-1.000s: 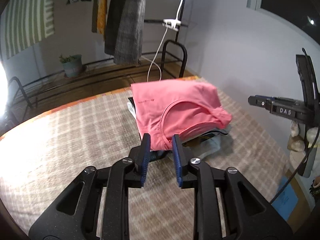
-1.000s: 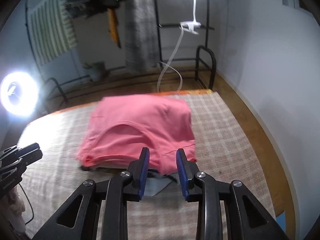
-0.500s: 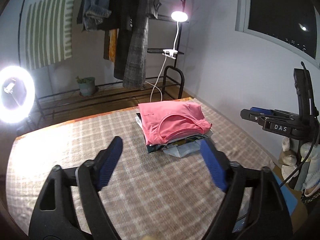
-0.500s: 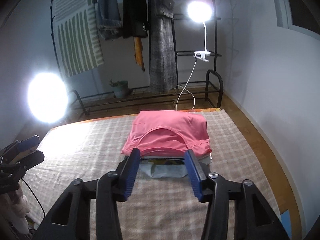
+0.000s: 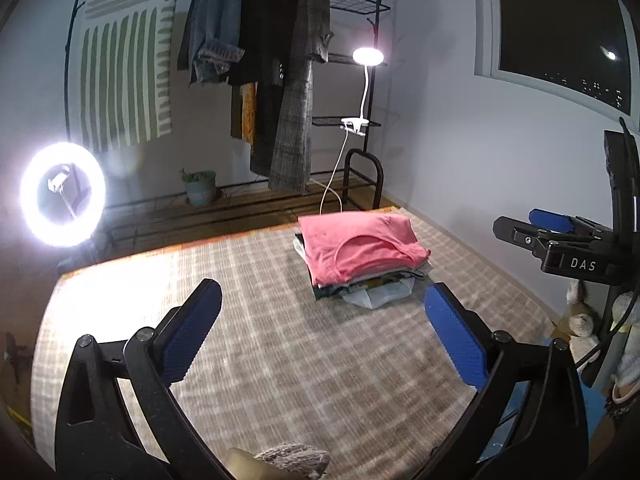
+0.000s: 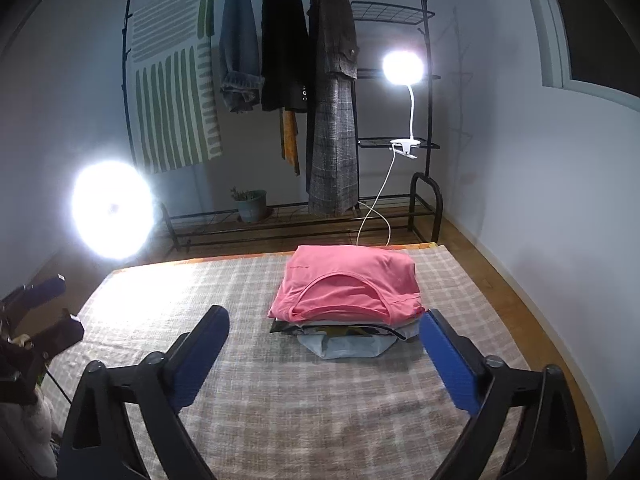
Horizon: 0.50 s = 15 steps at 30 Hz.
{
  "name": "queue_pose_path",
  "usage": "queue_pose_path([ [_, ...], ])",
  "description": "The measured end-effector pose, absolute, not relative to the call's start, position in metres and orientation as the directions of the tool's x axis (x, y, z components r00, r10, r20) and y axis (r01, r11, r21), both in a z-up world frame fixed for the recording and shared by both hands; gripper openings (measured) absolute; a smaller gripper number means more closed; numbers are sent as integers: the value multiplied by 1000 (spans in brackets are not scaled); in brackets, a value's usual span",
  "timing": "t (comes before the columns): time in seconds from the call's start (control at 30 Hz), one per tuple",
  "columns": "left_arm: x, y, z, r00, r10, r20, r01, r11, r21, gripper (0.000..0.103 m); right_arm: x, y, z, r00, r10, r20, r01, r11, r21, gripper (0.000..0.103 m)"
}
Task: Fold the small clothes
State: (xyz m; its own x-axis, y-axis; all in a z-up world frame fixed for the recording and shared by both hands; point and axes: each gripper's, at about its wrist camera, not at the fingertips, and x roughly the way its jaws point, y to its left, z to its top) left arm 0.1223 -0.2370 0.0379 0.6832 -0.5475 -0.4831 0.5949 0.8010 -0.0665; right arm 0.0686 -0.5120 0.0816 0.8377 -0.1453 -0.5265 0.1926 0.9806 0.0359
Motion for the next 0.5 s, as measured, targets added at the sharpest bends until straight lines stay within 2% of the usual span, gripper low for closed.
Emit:
queue_pose_path([
  [0.2, 117, -233, 26, 670, -538, -512, 588, 805, -75, 103, 60, -504, 70, 835, -141, -532, 198, 979, 51, 101],
  [0.5, 115, -233, 25, 678, -529, -510, 582, 810, -67, 103, 55, -504, 65, 824, -158, -545, 215, 976, 43, 103],
])
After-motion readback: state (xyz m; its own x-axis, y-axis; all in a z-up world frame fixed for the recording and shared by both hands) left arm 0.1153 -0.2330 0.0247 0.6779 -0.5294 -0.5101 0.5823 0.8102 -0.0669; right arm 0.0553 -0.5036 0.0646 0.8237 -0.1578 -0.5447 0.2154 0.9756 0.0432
